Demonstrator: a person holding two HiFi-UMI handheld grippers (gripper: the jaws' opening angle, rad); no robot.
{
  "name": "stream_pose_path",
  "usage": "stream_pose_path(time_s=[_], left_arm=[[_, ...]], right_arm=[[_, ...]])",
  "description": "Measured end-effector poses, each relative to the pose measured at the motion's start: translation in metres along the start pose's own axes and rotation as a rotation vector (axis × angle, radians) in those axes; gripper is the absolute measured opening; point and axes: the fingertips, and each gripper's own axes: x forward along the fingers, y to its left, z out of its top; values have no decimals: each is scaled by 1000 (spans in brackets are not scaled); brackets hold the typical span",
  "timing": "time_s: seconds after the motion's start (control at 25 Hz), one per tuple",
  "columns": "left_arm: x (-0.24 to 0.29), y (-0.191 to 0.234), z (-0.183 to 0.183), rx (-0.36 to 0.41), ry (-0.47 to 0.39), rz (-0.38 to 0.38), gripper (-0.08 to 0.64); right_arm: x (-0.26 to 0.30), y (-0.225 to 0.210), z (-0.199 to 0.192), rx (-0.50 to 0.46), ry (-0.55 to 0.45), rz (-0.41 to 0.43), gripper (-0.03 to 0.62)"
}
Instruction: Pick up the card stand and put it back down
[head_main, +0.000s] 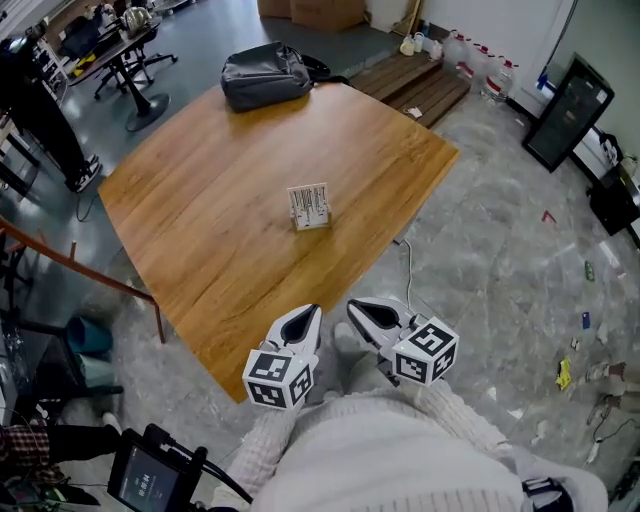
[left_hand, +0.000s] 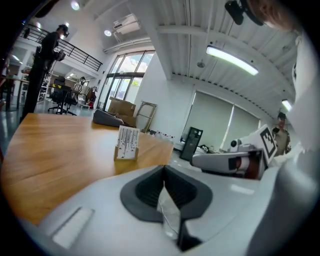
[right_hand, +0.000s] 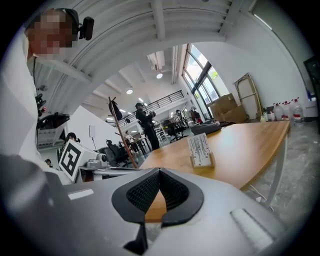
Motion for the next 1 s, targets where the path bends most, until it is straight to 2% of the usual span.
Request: stream_pose_path(time_s=[0.28, 0.52, 0.76, 1.0], left_arm=[[58, 37, 52, -7, -24, 51, 8], [78, 59, 68, -67, -57, 107, 8], [88, 74, 71, -60, -24, 81, 8], [101, 85, 69, 2, 47, 48, 8]], right_arm=[[50, -42, 52, -36, 18, 111, 0], [70, -70, 61, -37, 60, 129, 0], [86, -78, 61, 6, 80, 133, 0], [94, -88, 65, 14, 89, 102, 0]])
